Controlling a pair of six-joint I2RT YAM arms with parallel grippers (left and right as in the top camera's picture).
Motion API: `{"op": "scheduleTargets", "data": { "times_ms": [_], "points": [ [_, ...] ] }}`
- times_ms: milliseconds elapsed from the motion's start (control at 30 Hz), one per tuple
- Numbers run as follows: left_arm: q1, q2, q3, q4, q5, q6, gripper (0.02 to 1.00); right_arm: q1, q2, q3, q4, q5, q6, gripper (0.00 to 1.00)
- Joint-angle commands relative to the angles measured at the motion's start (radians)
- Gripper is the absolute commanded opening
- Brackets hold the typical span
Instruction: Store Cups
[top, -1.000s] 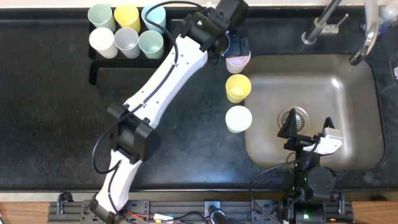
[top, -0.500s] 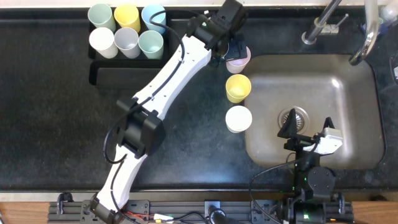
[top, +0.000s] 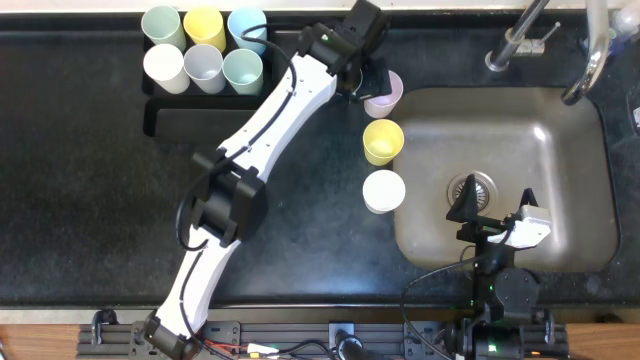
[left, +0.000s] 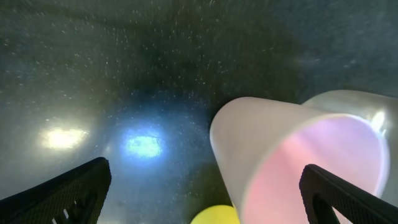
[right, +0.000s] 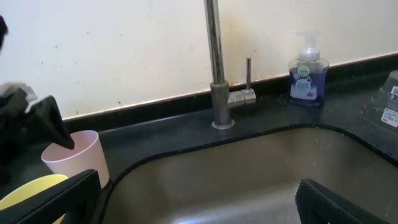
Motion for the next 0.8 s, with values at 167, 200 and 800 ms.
{"op": "scheduleTargets", "data": {
  "times_ms": [167, 200, 800],
  "points": [
    [-0.002, 0.013, 0.029, 0.002, 0.002, -0.019, 1.000, -0.005, -0.008, -0.005, 0.008, -0.006, -0.003, 0.998],
    [-0.002, 0.013, 0.029, 0.002, 0.002, -0.019, 1.000, -0.005, -0.008, -0.005, 0.008, -0.006, -0.003, 0.993],
    [0.019, -0.042, 0.031, -0.006, -0.045, -0.020, 0.036, -0.005, -0.008, -0.005, 0.008, -0.006, -0.003, 0.998]
  ]
}}
